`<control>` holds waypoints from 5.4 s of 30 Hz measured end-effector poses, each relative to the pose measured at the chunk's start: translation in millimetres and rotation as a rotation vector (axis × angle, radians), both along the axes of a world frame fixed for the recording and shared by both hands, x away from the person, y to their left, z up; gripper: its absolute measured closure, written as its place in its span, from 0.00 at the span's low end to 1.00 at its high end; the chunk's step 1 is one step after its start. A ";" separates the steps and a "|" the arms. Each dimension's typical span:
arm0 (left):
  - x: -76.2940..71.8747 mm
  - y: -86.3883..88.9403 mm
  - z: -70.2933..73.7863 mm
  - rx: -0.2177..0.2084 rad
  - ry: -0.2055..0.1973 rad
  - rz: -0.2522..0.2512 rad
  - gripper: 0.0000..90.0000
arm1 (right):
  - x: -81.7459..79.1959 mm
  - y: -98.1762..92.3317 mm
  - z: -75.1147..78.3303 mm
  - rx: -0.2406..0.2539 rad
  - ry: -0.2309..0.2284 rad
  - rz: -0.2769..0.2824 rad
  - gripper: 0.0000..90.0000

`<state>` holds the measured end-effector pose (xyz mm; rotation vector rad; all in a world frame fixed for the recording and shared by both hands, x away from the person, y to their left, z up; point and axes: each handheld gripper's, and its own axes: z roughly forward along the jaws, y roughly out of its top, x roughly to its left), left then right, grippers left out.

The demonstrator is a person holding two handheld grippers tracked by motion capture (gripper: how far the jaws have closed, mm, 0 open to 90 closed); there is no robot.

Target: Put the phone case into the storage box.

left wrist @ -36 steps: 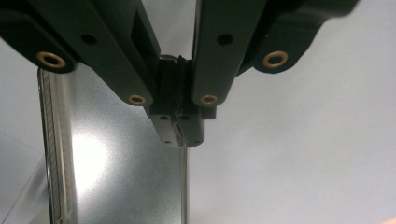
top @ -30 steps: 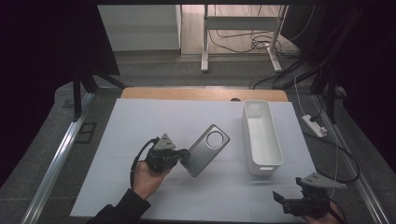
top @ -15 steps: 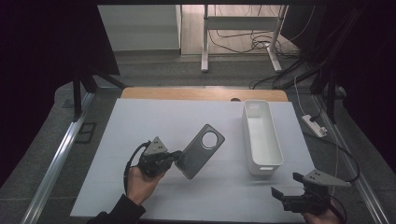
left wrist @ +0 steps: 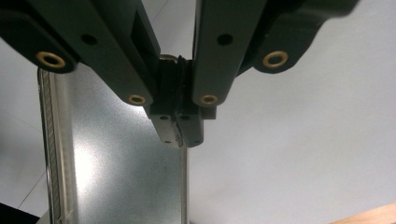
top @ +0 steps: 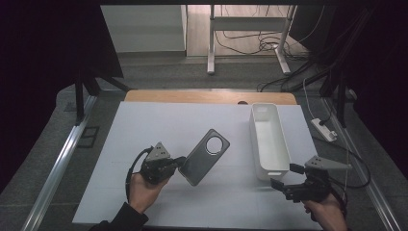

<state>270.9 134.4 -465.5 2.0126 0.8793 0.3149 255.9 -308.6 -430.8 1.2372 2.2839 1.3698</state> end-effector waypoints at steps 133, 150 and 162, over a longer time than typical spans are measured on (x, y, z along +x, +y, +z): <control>16.9 -1.8 -11.3 -0.138 0.100 -0.294 0.00 | 59.6 143.9 -6.5 0.123 0.208 0.356 0.95; 14.7 -22.6 -15.9 -0.117 0.132 -0.416 0.00 | 50.5 152.5 -0.3 0.080 0.139 0.513 0.95; 13.1 -37.1 -17.9 -0.109 0.141 -0.485 0.02 | 44.1 162.8 2.5 0.072 0.129 0.588 0.95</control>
